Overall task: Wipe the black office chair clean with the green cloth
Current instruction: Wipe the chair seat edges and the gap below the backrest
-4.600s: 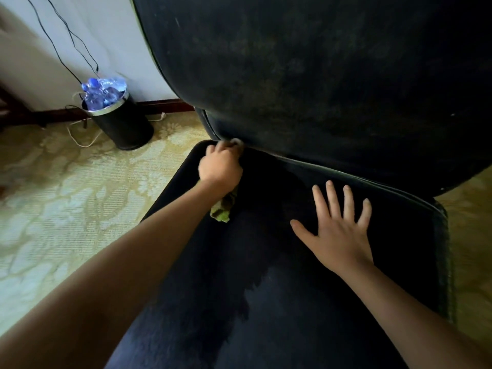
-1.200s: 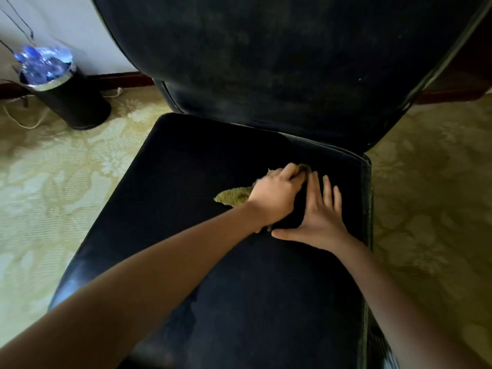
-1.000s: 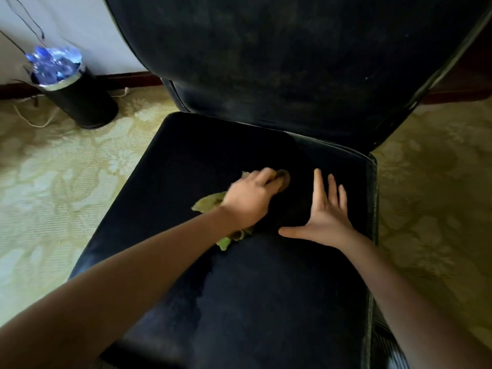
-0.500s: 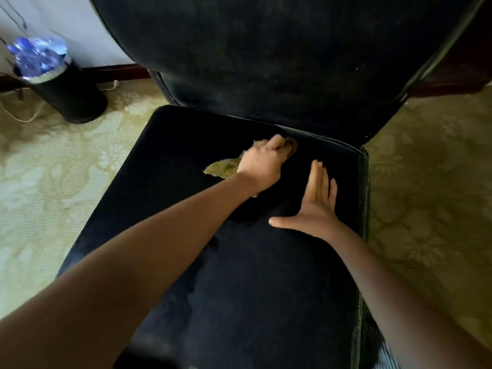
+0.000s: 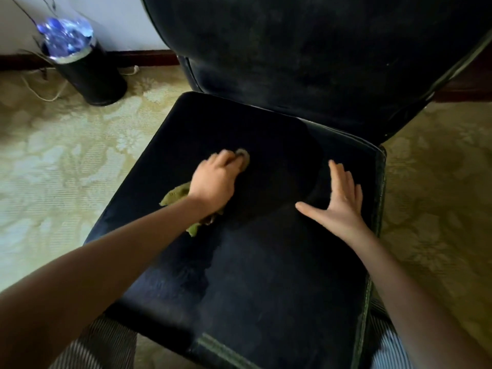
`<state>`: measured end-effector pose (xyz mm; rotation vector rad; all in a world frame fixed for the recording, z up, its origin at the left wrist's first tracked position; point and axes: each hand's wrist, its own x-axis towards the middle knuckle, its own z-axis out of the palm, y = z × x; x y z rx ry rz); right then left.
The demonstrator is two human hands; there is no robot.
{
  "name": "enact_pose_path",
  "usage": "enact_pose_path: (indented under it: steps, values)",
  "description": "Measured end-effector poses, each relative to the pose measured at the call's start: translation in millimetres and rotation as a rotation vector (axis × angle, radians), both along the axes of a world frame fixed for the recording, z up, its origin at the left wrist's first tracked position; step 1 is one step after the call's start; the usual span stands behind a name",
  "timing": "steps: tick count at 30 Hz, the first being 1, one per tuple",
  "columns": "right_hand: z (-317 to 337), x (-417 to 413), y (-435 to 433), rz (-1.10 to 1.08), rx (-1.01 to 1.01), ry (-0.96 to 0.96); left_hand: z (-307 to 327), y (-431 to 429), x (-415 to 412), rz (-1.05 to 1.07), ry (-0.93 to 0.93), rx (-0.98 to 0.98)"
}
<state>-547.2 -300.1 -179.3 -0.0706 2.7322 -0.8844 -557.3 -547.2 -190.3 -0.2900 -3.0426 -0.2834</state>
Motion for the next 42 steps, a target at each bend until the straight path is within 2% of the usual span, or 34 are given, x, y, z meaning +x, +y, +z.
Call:
enact_pose_path:
  steps: [3,7,11,15,20,23,25,29,33,35,38,42]
  values:
    - [1,32,-1,0.077,0.169,-0.069,6,0,-13,0.223,-0.023,-0.003]
    - [-3,58,-7,0.234,0.353,-0.23,12,28,-20,0.273,-0.08,0.062]
    - [-3,55,-14,0.21,0.409,-0.258,7,73,-2,0.065,-0.116,0.076]
    - [-4,57,-17,0.181,0.424,-0.215,3,97,27,-0.037,-0.123,0.086]
    - [-2,58,-16,0.178,0.404,-0.217,0,69,81,-0.316,-0.062,0.076]
    - [0,59,-16,0.19,0.402,-0.234,-6,35,92,-0.331,-0.033,-0.035]
    - [1,59,-15,0.199,0.386,-0.233,-4,12,84,-0.238,-0.051,-0.074]
    - [1,59,-16,0.204,0.392,-0.239,4,-16,52,0.104,-0.091,-0.083]
    - [0,58,-18,0.21,0.413,-0.248,10,5,23,0.273,-0.119,-0.006]
    - [0,57,-18,0.214,0.414,-0.261,12,23,13,0.288,-0.11,0.033]
    - [0,57,-18,0.215,0.416,-0.263,9,49,3,0.166,-0.09,0.052]
    - [-1,56,-18,0.203,0.418,-0.254,4,79,8,-0.105,-0.121,0.025]
